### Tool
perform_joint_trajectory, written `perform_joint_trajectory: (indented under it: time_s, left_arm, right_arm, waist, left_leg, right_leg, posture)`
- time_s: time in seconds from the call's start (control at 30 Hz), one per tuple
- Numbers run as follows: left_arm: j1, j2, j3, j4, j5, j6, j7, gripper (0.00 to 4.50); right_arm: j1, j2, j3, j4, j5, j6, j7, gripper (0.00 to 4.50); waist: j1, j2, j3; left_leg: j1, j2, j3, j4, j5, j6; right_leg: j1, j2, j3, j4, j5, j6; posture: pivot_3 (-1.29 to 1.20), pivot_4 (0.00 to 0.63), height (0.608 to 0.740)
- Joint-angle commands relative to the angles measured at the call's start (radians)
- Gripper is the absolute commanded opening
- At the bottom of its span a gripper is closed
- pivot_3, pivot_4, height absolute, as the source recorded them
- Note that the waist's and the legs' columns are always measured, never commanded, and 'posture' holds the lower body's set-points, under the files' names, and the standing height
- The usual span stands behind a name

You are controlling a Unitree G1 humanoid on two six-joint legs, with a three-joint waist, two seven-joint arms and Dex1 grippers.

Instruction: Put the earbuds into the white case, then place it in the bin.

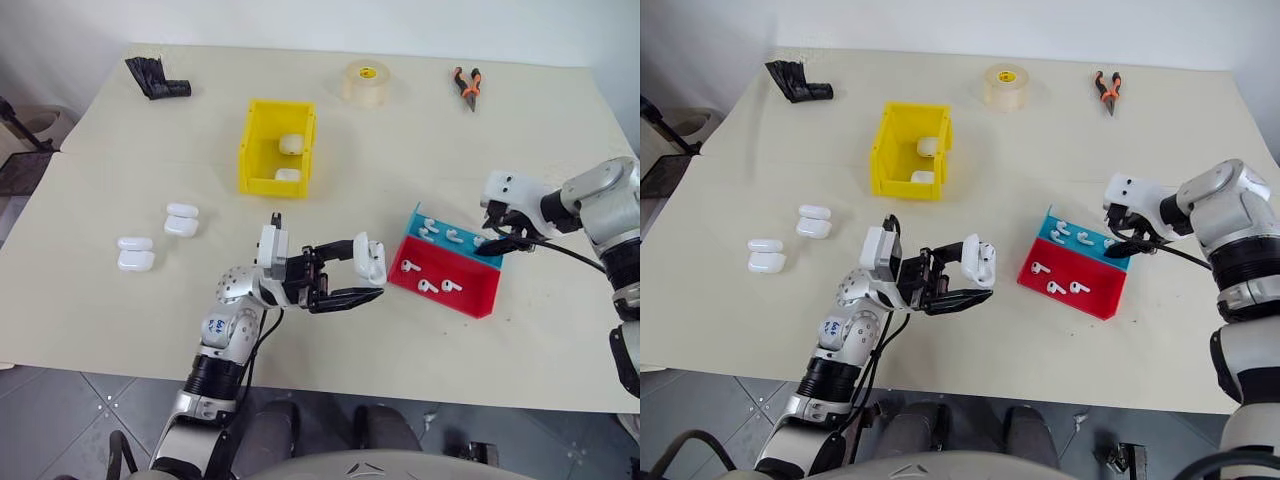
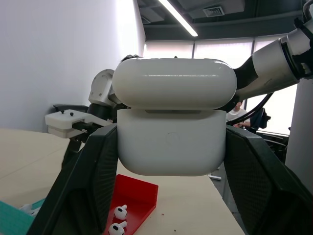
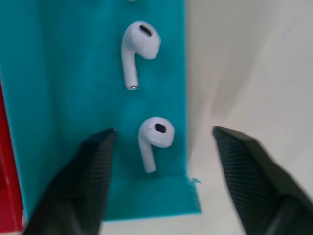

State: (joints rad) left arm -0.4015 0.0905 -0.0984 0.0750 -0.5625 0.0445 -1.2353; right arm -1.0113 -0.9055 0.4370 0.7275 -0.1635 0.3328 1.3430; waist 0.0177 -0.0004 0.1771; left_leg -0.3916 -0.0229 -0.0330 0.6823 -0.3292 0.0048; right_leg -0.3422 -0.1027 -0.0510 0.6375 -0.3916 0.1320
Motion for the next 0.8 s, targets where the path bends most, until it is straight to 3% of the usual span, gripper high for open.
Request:
perform_joint_trajectory:
  time_s: [0.03, 0.43, 0.53, 0.6, 0.8]
  left_arm:
    - [0.005, -0.001, -0.004, -0.057, -0.023, 0.0, 0.007, 2.82]
    - [0.002, 0.012, 0.002, -0.074, -0.025, 0.011, 0.019, 2.82]
    - [0.001, 0.012, 0.002, -0.076, -0.025, 0.012, 0.023, 2.82]
    - [0.001, 0.013, 0.001, -0.078, -0.026, 0.013, 0.025, 2.82]
    - [0.002, 0.014, 0.001, -0.081, -0.026, 0.016, 0.028, 2.82]
  right_arm:
    - [-0.022, 0.008, -0.019, 0.041, -0.028, -0.028, 0.006, 1.83]
    - [-0.033, 0.037, -0.033, 0.101, -0.067, -0.075, 0.003, 1.83]
    - [-0.031, 0.042, -0.037, 0.107, -0.073, -0.08, 0.004, 1.26]
    - [-0.028, 0.047, -0.042, 0.109, -0.073, -0.082, 0.004, 0.65]
    - [-0.017, 0.055, -0.058, 0.096, -0.072, -0.076, 0.001, 0.56]
  waist:
    - [0.0, 0.0, 0.0]
    - [-0.004, 0.0, 0.0]
    - [-0.007, 0.0, 0.0]
    - [-0.008, 0.0, 0.0]
    - [-0.018, 0.0, 0.0]
  left_leg:
    - [0.0, 0.0, 0.0, 0.0, 0.0, 0.0]
    - [0.001, 0.0, 0.0, 0.001, 0.0, 0.0]
    - [0.001, 0.0, 0.0, 0.001, 0.0, 0.0]
    - [0.001, 0.0, 0.0, 0.001, 0.0, 0.0]
    - [0.001, 0.0, 0.0, 0.001, 0.0, 0.0]
  right_leg:
    - [0.0, 0.0, 0.0, 0.0, 0.0, 0.0]
    - [0.001, 0.0, 0.0, 0.0, 0.0, 0.0]
    - [0.001, 0.0, 0.0, 0.001, 0.0, 0.0]
    - [0.001, 0.0, 0.0, 0.001, 0.0, 0.0]
    - [0.001, 0.0, 0.0, 0.001, 0.0, 0.0]
  posture:
    - [0.0, 0.15, 0.74]
    - [0.0, 0.15, 0.74]
    - [0.0, 0.15, 0.74]
    - [0.0, 0.15, 0.74]
    - [0.0, 0.15, 0.74]
